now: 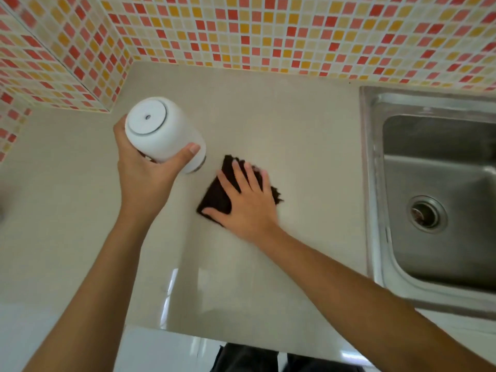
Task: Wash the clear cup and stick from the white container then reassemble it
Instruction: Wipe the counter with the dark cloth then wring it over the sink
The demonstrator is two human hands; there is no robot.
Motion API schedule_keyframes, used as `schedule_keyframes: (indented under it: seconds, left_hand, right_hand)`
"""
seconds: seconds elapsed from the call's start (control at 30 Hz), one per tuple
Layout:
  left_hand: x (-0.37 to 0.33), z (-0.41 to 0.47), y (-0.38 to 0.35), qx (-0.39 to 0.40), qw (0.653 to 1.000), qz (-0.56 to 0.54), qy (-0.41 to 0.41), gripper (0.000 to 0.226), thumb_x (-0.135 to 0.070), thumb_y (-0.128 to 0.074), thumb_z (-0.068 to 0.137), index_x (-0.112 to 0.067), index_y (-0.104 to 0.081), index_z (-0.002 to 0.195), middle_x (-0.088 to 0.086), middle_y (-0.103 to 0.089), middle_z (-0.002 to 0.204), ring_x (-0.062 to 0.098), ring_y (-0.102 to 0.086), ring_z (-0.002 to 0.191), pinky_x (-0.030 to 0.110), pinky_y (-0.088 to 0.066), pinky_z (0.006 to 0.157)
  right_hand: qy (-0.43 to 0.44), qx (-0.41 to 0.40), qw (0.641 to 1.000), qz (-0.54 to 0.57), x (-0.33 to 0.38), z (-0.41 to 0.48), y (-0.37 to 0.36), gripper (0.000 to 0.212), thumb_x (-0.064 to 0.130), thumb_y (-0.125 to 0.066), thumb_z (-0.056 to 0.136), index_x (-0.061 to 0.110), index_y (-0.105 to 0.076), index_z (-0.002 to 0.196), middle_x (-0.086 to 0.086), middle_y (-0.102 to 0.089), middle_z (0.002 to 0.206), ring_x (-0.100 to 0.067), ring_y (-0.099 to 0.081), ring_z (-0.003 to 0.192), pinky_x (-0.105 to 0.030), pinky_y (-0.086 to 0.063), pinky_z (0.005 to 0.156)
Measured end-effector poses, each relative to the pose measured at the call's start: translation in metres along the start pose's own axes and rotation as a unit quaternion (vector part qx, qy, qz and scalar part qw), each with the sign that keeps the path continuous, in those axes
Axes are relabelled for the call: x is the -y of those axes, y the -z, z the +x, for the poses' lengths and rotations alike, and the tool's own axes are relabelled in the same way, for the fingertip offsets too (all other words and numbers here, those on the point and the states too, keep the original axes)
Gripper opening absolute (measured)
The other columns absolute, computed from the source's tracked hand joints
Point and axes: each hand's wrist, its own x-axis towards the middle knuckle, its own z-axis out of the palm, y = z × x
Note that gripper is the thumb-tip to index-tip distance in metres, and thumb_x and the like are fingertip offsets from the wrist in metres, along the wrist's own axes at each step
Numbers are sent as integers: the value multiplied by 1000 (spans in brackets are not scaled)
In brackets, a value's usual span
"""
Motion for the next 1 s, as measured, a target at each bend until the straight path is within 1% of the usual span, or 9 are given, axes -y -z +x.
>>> schedule_keyframes:
  seconds: [0.13, 0.27, 0.43, 0.53, 0.6, 0.7, 0.77, 0.87, 1.0]
  left_hand:
    - [-2, -6, 5, -10, 1000, 16, 0, 87, -34, -85, 69, -19, -34, 137, -6, -51, 133, 4, -54, 119, 36, -49, 100]
    - [-3, -9, 4, -9, 1000, 18, 4, 86, -31, -85, 70, -16, -34, 137, -5, -52, 132, 3, -55, 117, 33, -49, 100]
    - [-7, -9, -2, 6, 1000, 18, -1, 80, -29, -85, 70, -25, -34, 132, -9, -52, 129, 3, -55, 115, 33, -49, 100]
    - [-6, -10, -5, 12, 1000, 12, 3, 82, -30, -86, 70, -24, -34, 134, -9, -52, 130, 3, -55, 116, 32, -49, 99]
    - [-3, -15, -8, 17, 1000, 9, 4, 84, -30, -85, 71, -19, -34, 136, -8, -51, 131, 3, -55, 116, 30, -49, 99]
    - [4, -31, -10, 24, 1000, 8, 10, 86, -28, -85, 71, -16, -33, 138, -7, -51, 132, 5, -55, 117, 30, -50, 98]
    - [10, -42, -10, 32, 999, 12, 20, 86, -29, -85, 71, -18, -33, 138, -6, -51, 133, 7, -55, 117, 33, -50, 98]
    - [16, -50, -14, 35, 999, 14, 34, 87, -32, -85, 70, -19, -33, 138, -7, -51, 133, 7, -55, 117, 38, -49, 100]
    - [11, -47, -29, 36, 998, 6, 47, 88, -34, -86, 68, -21, -34, 137, -11, -52, 130, 5, -56, 116, 40, -49, 100]
  right_hand:
    - [-64, 40, 997, -21, 31, 70, -5, 89, 81, -15, 80, 29, -11, 152, -11, 0, 161, -32, 8, 146, -55, 10, 112]
    - [125, 11, 992, 15, 43, -23, -16, 85, 77, -39, 81, 25, -30, 148, -16, -17, 158, -36, -8, 146, -55, -3, 115]
    - [245, 64, 967, -19, -26, -136, -4, 83, 81, -30, 82, 35, -21, 150, -5, -12, 160, -28, -8, 147, -52, -5, 117]
    - [186, 22, 982, -29, -82, -92, 4, 84, 84, -28, 80, 35, -31, 147, -6, -22, 157, -29, -20, 145, -51, -12, 116]
    - [69, -17, 997, -32, -119, -31, 15, 87, 86, -18, 78, 34, -33, 147, -8, -24, 157, -30, -22, 144, -50, -12, 116]
    - [-147, -14, 989, -16, -168, 58, 44, 94, 89, -11, 74, 34, -20, 150, -6, -12, 160, -27, -8, 147, -49, -1, 117]
    - [-216, 1, 976, -17, -177, 86, 50, 95, 89, -8, 74, 33, -14, 151, -6, -6, 161, -29, -2, 147, -51, 2, 117]
    - [-176, -11, 984, -27, -153, 66, 36, 92, 86, -10, 77, 33, -15, 151, -8, -7, 161, -30, -3, 147, -51, 0, 117]
    - [5, -2, 1000, -15, -88, -58, 16, 84, 81, -28, 82, 32, -25, 150, -10, -14, 159, -31, -9, 147, -52, -5, 117]
